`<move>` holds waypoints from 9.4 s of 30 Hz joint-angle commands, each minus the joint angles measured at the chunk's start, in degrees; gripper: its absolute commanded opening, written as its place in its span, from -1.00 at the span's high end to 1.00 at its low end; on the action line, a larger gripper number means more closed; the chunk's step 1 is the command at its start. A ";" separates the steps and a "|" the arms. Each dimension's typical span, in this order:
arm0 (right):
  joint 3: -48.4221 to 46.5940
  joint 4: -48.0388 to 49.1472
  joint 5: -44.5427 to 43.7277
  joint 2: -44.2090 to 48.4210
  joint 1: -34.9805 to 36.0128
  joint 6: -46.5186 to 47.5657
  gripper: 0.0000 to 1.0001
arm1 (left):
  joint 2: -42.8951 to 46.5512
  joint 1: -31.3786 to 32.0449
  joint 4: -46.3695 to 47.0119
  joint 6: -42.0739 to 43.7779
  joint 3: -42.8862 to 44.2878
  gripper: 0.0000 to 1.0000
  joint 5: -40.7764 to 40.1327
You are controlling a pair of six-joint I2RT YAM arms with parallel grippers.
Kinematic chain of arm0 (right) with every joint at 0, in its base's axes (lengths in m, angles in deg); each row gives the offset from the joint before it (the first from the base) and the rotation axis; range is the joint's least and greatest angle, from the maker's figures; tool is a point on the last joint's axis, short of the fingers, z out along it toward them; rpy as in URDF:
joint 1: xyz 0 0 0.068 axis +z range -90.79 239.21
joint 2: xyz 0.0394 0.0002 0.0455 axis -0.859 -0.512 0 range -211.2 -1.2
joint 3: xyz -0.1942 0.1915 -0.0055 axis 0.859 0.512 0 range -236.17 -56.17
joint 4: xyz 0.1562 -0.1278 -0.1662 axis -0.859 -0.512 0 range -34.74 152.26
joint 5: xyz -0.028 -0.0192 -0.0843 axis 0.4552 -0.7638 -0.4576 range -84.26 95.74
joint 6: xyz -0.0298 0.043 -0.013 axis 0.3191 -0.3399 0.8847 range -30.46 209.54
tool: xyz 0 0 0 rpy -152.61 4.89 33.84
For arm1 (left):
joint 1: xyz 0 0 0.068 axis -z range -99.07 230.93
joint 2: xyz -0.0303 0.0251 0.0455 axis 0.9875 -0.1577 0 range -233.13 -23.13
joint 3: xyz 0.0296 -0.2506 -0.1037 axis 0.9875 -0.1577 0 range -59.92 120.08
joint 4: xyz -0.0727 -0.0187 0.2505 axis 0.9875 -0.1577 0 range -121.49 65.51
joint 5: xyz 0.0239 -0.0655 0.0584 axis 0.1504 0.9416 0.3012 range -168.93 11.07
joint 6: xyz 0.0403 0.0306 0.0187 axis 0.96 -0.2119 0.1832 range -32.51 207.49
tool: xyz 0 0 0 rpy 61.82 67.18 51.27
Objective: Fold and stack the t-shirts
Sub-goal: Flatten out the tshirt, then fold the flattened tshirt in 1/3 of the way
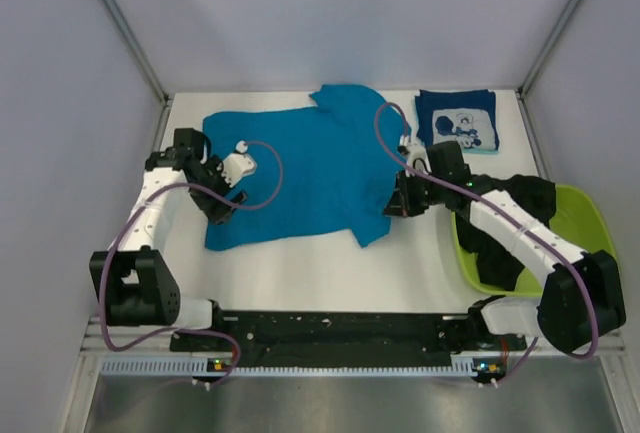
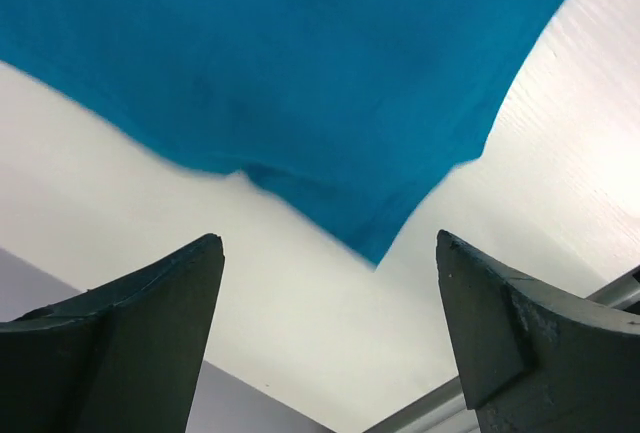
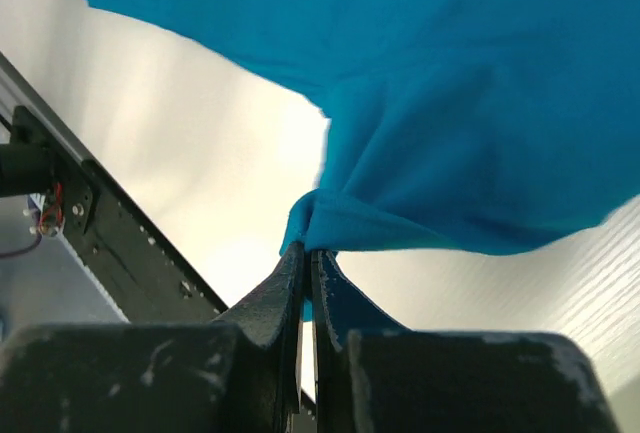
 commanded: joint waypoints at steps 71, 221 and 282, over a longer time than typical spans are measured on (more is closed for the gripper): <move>-44.63 -14.45 -14.93 -42.32 -4.88 22.82 1.00 | -13.35 1.91 20.30 -17.97 -7.02 0.98 -27.20; -20.82 -4.43 -13.09 -32.38 3.64 3.56 -0.04 | -22.59 38.74 41.30 -32.92 -3.93 0.92 21.49; 2.20 -2.75 -29.62 -6.28 0.39 -7.15 0.36 | -22.50 33.37 42.62 -46.99 3.01 0.31 7.93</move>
